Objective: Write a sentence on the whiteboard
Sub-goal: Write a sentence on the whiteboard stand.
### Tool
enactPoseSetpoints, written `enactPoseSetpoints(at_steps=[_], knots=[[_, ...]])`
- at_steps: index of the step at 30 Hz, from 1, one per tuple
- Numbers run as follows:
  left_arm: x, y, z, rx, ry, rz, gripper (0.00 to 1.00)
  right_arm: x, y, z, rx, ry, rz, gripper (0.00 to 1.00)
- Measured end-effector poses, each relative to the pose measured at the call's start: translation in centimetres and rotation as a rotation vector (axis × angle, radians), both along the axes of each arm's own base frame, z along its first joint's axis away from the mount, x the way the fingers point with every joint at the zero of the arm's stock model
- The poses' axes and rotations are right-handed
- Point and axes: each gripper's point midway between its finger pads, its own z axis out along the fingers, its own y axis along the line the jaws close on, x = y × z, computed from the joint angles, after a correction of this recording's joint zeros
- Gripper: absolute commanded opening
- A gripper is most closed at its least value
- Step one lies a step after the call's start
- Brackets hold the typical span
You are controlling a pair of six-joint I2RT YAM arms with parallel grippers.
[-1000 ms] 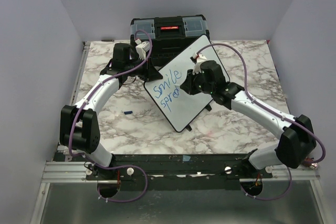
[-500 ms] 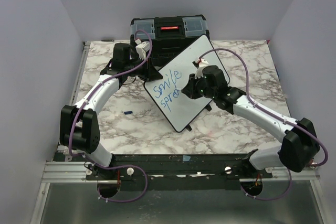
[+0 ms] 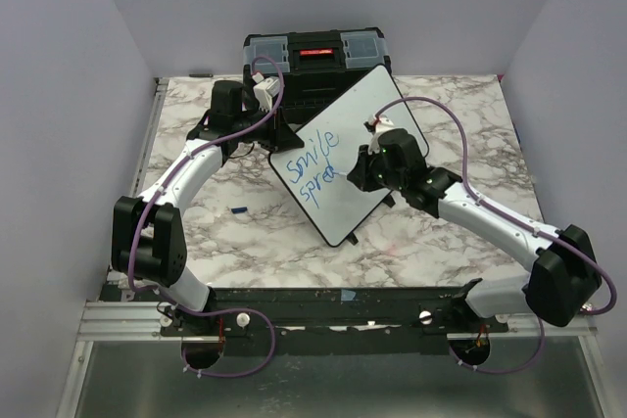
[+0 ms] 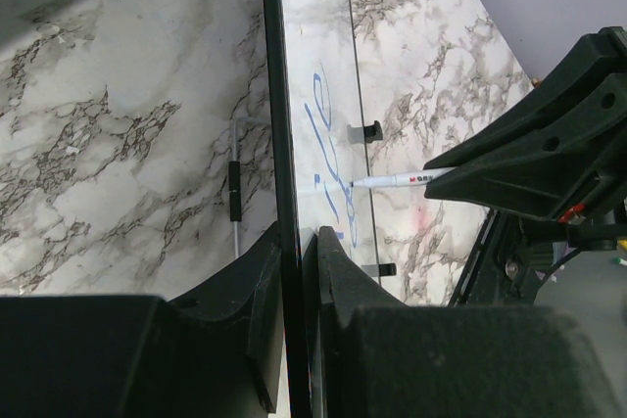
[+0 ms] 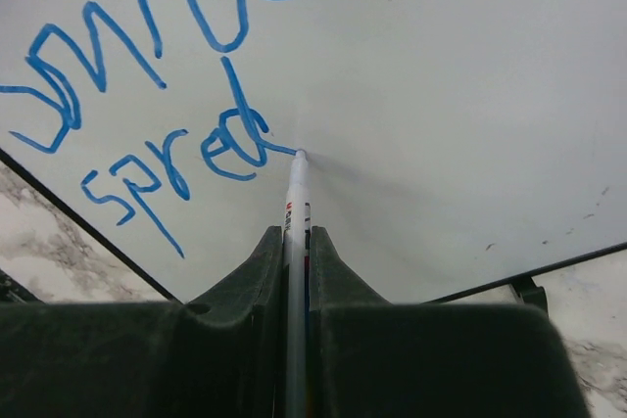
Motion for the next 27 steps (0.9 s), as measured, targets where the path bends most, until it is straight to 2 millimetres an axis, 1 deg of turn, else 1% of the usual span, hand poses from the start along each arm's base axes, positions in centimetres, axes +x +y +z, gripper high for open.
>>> enactPoseSetpoints(at_steps=[4, 6, 14, 18, 23, 27], knots=[[0.0, 0.0, 0.0, -0.002, 0.001, -0.001, 0.0, 0.1, -0.9, -0.3, -0.037, 0.006, -0.036, 0.01], [0.0, 0.0, 0.0, -0.002, 0.001, -0.001, 0.0, 0.2, -1.2, -0.1, -0.043, 0.0, -0.049, 0.01], [0.0, -0.1, 0.0, -0.003, 0.001, -0.002, 0.0, 0.7, -1.7, 2.5, -0.014, -0.068, -0.085, 0.01], [-0.1, -0.1, 0.1, -0.004, 0.002, -0.002, 0.0, 1.1, -1.5, 3.4, 0.011, -0.097, -0.088, 0.01], [-0.1, -0.1, 0.1, -0.004, 0.002, -0.003, 0.0, 1.2, -0.9, 3.5, 0.028, -0.1, -0.072, 0.01], [-0.1, -0.2, 0.1, -0.004, 0.002, -0.004, 0.0, 0.9, 0.2, 3.6, 0.064, -0.09, -0.024, 0.01]])
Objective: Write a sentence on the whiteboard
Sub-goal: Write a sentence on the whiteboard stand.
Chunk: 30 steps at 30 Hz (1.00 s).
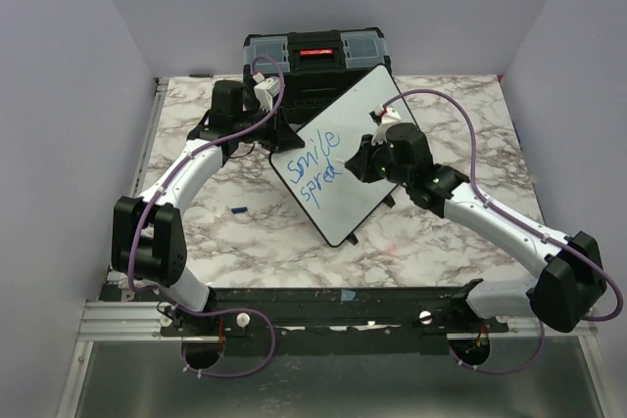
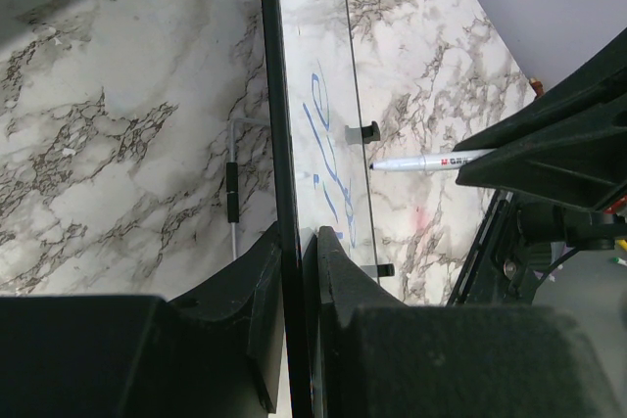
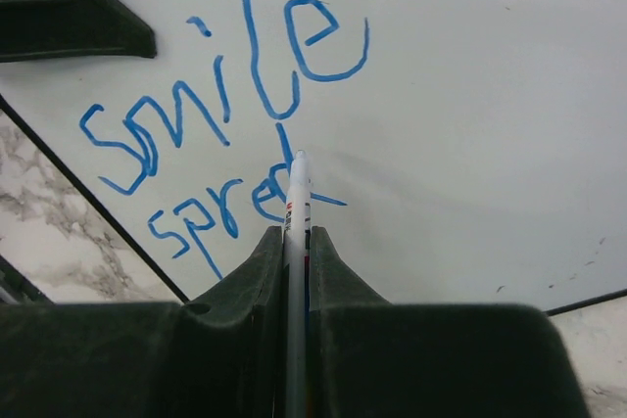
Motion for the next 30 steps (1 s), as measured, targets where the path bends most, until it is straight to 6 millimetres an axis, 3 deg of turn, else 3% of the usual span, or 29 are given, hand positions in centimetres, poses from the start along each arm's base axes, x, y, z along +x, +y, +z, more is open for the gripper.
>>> enactPoseSetpoints(at_steps=[12, 30], knots=[[0.0, 0.0, 0.0, 0.0, 0.0, 0.0, 0.0, -0.4, 1.4, -0.1, 0.034, 0.013, 0.067, 0.01], [0.0, 0.0, 0.0, 0.0, 0.0, -0.001, 0.0, 1.0, -0.6, -2.1, -0.042, 0.019, -0.065, 0.01]])
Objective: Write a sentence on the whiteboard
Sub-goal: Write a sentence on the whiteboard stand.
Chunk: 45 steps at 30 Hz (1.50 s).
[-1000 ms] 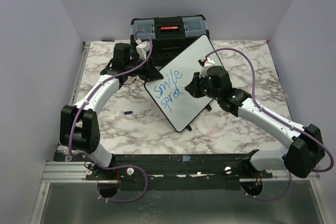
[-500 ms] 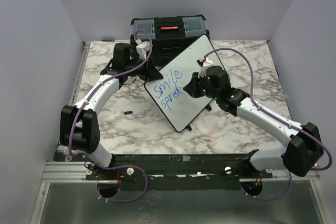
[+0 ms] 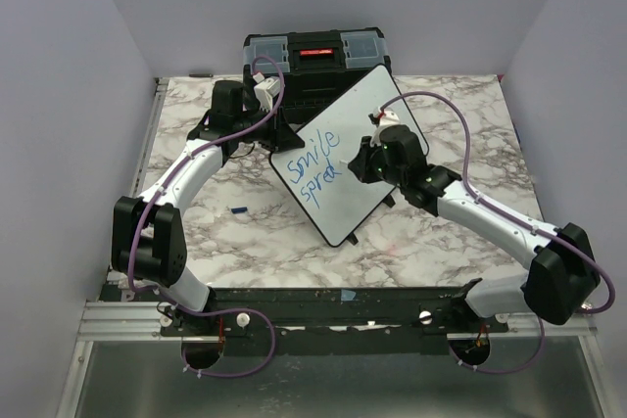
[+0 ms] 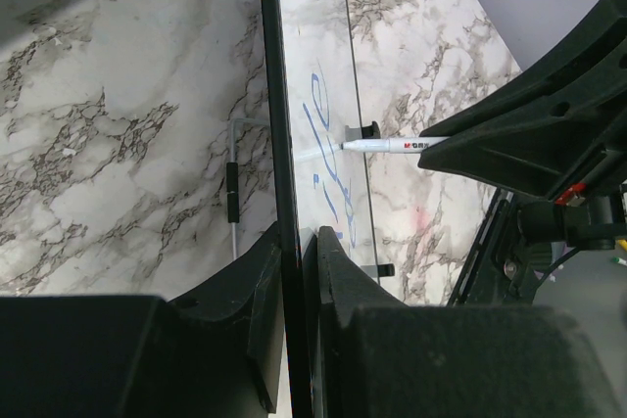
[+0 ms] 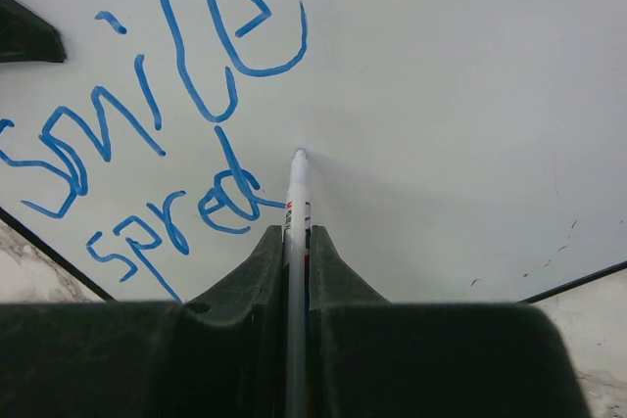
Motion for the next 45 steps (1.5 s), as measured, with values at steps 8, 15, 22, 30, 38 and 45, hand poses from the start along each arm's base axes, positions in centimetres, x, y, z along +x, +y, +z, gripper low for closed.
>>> enactPoseSetpoints(at_steps=[8, 15, 22, 30, 38, 45], knots=[[0.0, 0.0, 0.0, 0.0, -0.001, 0.0, 0.0, 0.0, 0.3, -0.3, 0.002, 0.008, 0.015, 0.01], [0.0, 0.0, 0.0, 0.001, -0.001, 0.001, 0.0, -0.6, 1.3, -0.1, 0.027, 0.014, 0.076, 0.01], [0.0, 0.0, 0.0, 0.001, -0.001, 0.002, 0.0, -1.1, 1.8, -0.1, 0.045, 0.022, 0.112, 0.01], [0.1, 0.0, 0.0, 0.002, -0.001, 0.002, 0.0, -1.8, 1.4, -0.9, 0.041, 0.033, 0.118, 0.01], [0.1, 0.0, 0.0, 0.002, -0.002, 0.003, 0.0, -1.7, 0.5, -1.5, 0.007, 0.04, 0.075, 0.01], [0.1, 0.0, 0.0, 0.002, -0.001, 0.003, 0.0, -1.0, -0.7, -1.6, -0.044, 0.043, 0.011, 0.01]])
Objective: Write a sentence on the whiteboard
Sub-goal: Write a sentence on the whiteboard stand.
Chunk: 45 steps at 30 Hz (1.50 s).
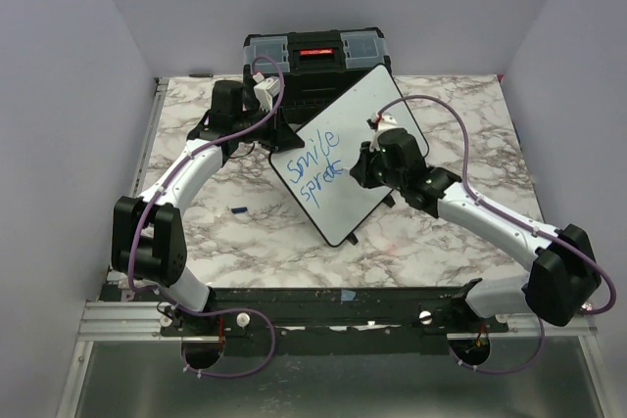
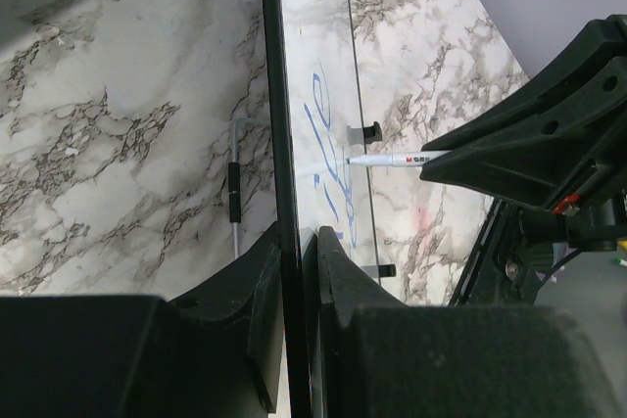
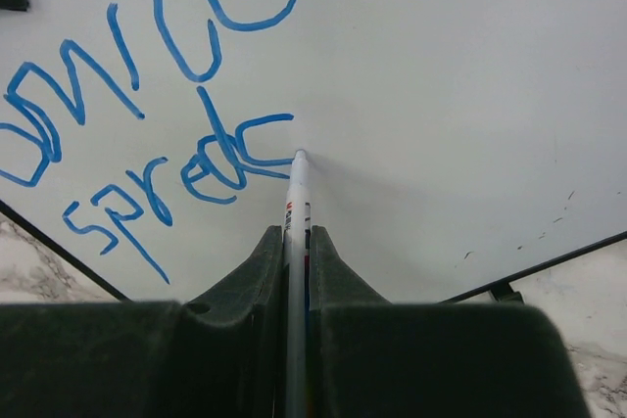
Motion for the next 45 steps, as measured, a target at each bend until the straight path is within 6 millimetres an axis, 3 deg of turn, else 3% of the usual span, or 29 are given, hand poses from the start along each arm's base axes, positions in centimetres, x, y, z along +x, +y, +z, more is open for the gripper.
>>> enactPoseSetpoints(at_steps=[21, 32, 45], knots=[[0.0, 0.0, 0.0, 0.0, -0.001, 0.0, 0.0, 3.7, 2.2, 3.9, 0.015, -0.076, -0.009, 0.01], [0.0, 0.0, 0.0, 0.0, -0.001, 0.0, 0.0, 3.5, 2.1, 3.7, 0.022, -0.079, -0.01, 0.01], [0.0, 0.0, 0.0, 0.0, 0.0, 0.0, 0.0, 0.8, 0.4, 0.7, 0.019, -0.019, -0.013, 0.01]])
